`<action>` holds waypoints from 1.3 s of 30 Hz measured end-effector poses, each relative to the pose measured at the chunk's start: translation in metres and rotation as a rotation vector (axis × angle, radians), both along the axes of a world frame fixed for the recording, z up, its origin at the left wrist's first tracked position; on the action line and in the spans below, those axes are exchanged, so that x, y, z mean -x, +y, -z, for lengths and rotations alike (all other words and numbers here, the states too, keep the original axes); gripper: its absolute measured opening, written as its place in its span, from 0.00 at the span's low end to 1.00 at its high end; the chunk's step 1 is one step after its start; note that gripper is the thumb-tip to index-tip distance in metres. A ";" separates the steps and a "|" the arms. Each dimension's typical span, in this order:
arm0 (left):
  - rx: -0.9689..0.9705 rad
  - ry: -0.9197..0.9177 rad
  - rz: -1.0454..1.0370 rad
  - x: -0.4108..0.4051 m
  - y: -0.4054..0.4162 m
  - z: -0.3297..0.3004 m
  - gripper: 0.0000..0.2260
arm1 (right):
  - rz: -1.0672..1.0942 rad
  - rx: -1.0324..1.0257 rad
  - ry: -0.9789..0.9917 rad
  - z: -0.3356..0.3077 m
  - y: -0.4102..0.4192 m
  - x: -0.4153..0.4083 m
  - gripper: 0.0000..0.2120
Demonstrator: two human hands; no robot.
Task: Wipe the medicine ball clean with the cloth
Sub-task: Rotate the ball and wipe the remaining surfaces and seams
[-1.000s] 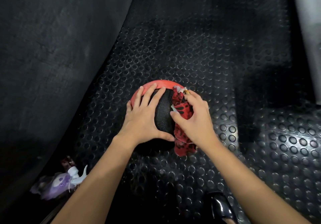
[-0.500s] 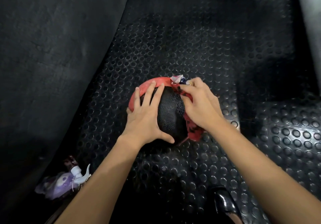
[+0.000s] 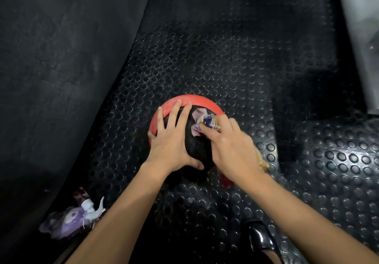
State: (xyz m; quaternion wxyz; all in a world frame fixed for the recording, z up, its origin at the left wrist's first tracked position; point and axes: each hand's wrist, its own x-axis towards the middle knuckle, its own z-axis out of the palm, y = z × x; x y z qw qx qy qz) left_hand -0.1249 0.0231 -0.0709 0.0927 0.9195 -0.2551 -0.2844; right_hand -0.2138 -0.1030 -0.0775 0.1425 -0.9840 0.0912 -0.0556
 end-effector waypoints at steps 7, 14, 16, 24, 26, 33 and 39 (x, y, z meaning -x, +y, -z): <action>0.019 0.022 -0.044 0.001 0.002 -0.001 0.67 | 0.089 -0.041 0.076 -0.006 0.005 -0.027 0.20; 0.051 0.020 -0.076 0.002 0.002 -0.001 0.67 | 0.079 -0.070 0.097 -0.008 -0.004 -0.046 0.21; 0.066 0.017 -0.087 0.003 0.003 0.000 0.67 | 0.101 -0.081 0.090 -0.009 0.003 -0.036 0.21; 0.106 0.015 -0.147 0.003 0.016 0.005 0.67 | 0.120 -0.138 0.068 -0.001 -0.003 -0.037 0.21; 0.115 0.007 -0.148 0.002 0.017 0.007 0.68 | 0.166 -0.173 0.062 0.002 0.001 -0.040 0.23; 0.159 -0.032 -0.147 -0.003 0.025 0.018 0.68 | 0.047 -0.022 -0.016 0.006 0.011 -0.016 0.20; 0.188 -0.027 -0.167 -0.006 0.024 0.021 0.68 | 0.159 -0.140 0.066 0.000 0.009 -0.035 0.23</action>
